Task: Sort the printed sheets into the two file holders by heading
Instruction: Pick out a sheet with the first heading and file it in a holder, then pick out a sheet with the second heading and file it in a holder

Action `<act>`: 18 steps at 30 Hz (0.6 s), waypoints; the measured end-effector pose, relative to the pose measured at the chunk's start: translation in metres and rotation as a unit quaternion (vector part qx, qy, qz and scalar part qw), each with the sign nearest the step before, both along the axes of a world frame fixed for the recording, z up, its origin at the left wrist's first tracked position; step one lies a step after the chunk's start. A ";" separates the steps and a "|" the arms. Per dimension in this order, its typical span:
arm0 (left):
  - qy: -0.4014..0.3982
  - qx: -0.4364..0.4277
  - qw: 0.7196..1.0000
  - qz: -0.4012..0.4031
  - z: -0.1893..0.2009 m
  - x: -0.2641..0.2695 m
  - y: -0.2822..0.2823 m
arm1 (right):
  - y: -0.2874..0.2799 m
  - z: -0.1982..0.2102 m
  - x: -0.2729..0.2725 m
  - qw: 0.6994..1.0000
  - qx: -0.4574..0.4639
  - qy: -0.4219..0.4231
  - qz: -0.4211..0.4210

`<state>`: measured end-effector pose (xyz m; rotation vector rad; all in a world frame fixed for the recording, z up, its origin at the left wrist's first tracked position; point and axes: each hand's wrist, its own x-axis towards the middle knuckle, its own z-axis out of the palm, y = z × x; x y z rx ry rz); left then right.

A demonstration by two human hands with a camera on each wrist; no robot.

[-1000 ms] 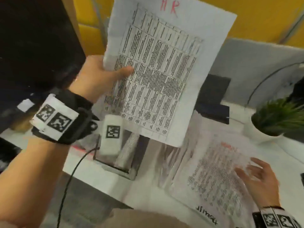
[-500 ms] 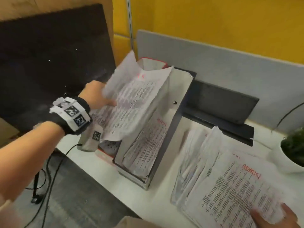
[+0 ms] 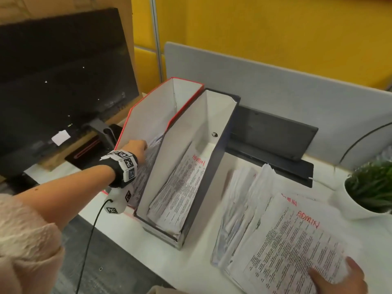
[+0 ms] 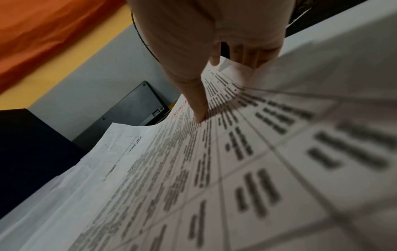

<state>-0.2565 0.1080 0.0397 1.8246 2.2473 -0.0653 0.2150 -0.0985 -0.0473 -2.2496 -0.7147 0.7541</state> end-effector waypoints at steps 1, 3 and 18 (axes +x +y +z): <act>0.013 -0.008 1.000 -0.011 0.000 0.000 0.000 | 0.008 0.009 -0.003 1.000 -0.022 -0.005 -0.011; 0.037 -0.017 0.999 -0.025 0.000 -0.001 0.000 | 0.014 0.021 -0.006 0.998 -0.060 0.004 -0.014; -0.374 0.317 0.871 -0.028 0.116 0.077 -0.031 | -0.006 -0.018 0.004 0.999 -0.011 -0.040 -0.002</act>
